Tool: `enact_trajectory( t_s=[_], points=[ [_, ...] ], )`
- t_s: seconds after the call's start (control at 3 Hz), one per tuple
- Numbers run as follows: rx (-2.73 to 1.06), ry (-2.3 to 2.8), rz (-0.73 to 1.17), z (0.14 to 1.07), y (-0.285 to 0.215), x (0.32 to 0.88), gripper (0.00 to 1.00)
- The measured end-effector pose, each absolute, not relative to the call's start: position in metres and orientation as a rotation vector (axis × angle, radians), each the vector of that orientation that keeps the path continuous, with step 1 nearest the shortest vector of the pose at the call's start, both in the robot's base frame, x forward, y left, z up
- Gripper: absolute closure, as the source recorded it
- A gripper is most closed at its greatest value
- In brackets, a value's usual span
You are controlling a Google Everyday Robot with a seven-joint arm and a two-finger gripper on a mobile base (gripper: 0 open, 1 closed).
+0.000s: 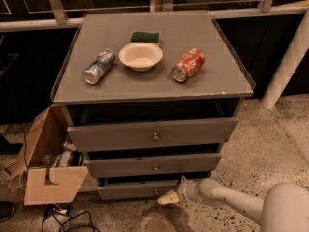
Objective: Open bottom drawer
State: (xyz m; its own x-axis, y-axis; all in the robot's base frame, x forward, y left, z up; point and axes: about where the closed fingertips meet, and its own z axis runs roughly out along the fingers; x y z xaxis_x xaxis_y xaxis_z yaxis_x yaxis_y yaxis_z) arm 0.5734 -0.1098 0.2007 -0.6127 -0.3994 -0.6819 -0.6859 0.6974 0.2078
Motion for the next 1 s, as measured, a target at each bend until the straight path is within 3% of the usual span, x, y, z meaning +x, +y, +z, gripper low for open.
enact_trajectory(
  t_s=[1.0],
  points=[
    [-0.83,2.376,0.648,0.205,-0.12,0.546,0.0]
  ],
)
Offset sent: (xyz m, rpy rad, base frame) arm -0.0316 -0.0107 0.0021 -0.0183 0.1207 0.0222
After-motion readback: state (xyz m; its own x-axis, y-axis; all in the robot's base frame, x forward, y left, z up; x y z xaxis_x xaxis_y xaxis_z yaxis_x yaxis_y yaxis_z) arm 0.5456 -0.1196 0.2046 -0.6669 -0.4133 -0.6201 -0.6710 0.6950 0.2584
